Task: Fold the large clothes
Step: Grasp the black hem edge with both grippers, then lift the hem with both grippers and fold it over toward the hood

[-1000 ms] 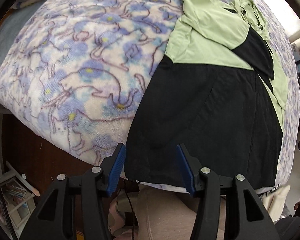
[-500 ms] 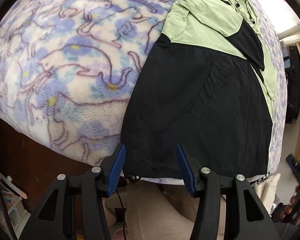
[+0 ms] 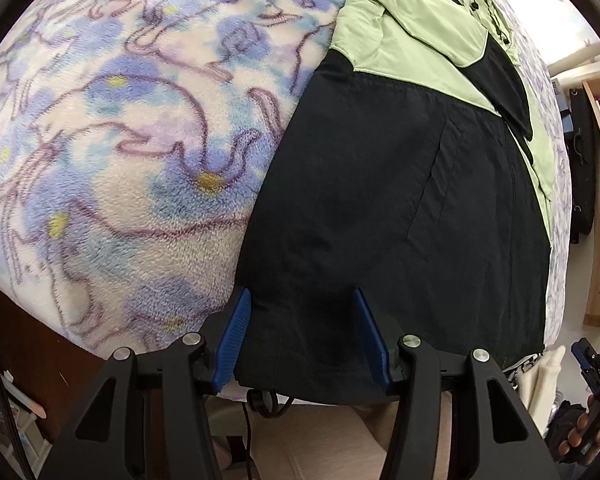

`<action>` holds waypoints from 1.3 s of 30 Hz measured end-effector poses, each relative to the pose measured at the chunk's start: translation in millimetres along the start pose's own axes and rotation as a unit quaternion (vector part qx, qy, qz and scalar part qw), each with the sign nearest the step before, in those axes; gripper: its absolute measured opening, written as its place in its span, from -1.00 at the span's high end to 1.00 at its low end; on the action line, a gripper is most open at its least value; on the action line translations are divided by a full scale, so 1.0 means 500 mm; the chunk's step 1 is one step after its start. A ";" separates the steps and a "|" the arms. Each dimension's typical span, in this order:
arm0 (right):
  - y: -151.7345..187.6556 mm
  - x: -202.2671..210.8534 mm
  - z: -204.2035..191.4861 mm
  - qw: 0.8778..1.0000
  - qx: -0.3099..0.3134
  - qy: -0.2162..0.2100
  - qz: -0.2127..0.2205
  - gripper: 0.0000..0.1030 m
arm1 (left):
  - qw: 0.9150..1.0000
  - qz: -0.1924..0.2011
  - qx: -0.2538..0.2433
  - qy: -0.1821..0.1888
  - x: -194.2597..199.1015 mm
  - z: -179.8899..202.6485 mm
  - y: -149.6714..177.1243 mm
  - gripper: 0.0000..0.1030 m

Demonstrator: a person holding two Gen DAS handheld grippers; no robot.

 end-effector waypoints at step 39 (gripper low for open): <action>-0.055 -0.141 0.235 0.992 -0.088 0.075 -0.049 0.58 | 0.996 -0.045 -0.053 -0.053 0.005 0.083 0.003 0.80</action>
Point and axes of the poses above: each gripper's, at about its wrist camera, not at the fingertips, and x roughly against the way its jaws point, z to its right, y to its underside, the point moved 2 cm from there along -x, roughly the way its jaws point, and after that the axes turned 8 degrees about -x, right-handed, at the moved point
